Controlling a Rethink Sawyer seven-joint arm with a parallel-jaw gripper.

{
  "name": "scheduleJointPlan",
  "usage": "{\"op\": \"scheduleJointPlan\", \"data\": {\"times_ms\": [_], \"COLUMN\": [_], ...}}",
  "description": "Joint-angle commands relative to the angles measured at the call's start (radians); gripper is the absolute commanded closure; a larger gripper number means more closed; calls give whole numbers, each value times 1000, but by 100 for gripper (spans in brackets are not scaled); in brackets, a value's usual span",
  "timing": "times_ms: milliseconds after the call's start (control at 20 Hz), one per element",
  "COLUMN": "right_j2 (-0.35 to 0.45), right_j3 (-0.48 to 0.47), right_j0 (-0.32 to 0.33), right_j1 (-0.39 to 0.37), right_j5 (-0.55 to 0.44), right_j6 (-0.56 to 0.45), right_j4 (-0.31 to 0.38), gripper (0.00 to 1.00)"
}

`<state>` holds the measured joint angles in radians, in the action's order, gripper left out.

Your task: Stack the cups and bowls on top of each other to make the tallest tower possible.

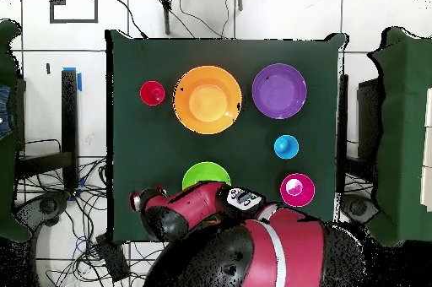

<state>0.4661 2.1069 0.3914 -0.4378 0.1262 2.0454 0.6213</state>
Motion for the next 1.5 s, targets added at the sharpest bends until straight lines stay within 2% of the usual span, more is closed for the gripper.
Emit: {"op": "scheduleJointPlan", "data": {"times_ms": [50, 150, 350, 500, 700, 950, 1250, 1500], "right_j2": [-110, -178, -266, -261, -300, -359, -366, -394], "right_j3": [-160, -183, -211, -184, -156, -169, -159, -177], "right_j0": [-89, -139, -230, -243, -289, -320, -307, -316], "right_j1": [-32, -47, -102, -161, -250, -278, -274, -251], "right_j5": [-152, -152, -221, -243, -315, -359, -346, -323], "right_j6": [78, 106, 124, 138, 157, 134, 137, 108], "right_j4": [-80, -117, -192, -249, -328, -355, -383, -372], "gripper": [0, 0, 0, 0, 0, 0, 0, 0]}}
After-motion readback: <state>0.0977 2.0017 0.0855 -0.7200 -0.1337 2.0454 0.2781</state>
